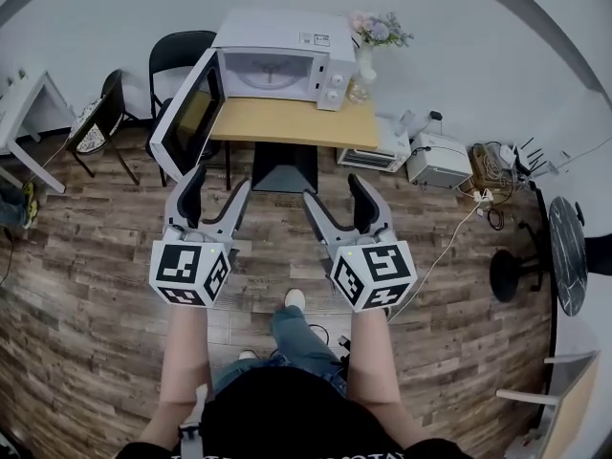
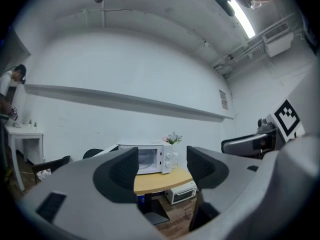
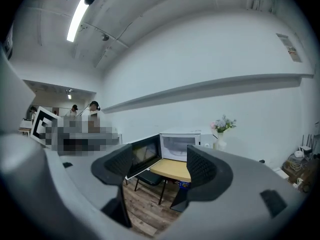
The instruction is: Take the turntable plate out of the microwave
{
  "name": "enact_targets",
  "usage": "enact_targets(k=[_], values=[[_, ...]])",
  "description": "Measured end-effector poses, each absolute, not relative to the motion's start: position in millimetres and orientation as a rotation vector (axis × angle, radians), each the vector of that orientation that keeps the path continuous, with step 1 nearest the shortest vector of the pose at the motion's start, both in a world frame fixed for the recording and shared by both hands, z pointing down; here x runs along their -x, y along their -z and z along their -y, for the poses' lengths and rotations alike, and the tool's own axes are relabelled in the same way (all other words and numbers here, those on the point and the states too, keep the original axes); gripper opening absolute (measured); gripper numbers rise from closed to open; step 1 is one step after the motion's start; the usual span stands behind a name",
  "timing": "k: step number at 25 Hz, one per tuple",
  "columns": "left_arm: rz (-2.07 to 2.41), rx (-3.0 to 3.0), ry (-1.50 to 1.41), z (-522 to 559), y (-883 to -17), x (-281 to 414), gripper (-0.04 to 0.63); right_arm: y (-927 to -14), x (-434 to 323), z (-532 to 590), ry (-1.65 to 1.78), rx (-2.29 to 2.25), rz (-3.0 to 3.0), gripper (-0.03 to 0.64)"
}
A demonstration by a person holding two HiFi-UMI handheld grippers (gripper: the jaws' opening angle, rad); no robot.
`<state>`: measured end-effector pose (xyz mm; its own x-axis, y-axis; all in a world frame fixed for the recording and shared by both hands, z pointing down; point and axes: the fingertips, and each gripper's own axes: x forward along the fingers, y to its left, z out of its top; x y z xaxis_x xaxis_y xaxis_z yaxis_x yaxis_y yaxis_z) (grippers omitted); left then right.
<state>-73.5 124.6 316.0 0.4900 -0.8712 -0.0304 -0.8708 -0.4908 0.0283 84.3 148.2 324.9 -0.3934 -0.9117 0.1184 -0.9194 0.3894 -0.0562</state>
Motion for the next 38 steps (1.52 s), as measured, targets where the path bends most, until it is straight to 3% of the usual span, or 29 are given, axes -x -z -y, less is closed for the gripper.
enact_targets(k=[14, 29, 31, 34, 38], values=[[1.724, -2.621, 0.103, -6.3, -300.0, 15.2, 0.307, -315.8, -138.5, -16.1, -0.143, -1.516, 2.639, 0.348], [1.706, -2.553, 0.055, 45.8, -326.4, 9.7, 0.305, -339.2, -141.4, 34.6, -0.229, -1.479, 2.605, 0.341], [1.678, -2.548, 0.058, 58.9, -330.5, 10.2, 0.305, -341.3, -140.8, 46.4, -0.233, -1.498, 2.584, 0.329], [1.626, -2.545, 0.069, 83.6, -334.8, 10.6, 0.305, -345.7, -140.9, 67.5, -0.241, -1.531, 2.547, 0.26], [1.588, -2.546, 0.048, 121.5, -340.7, 11.1, 0.307, -350.8, -137.2, 97.6, -0.257, -1.542, 2.528, 0.257]])
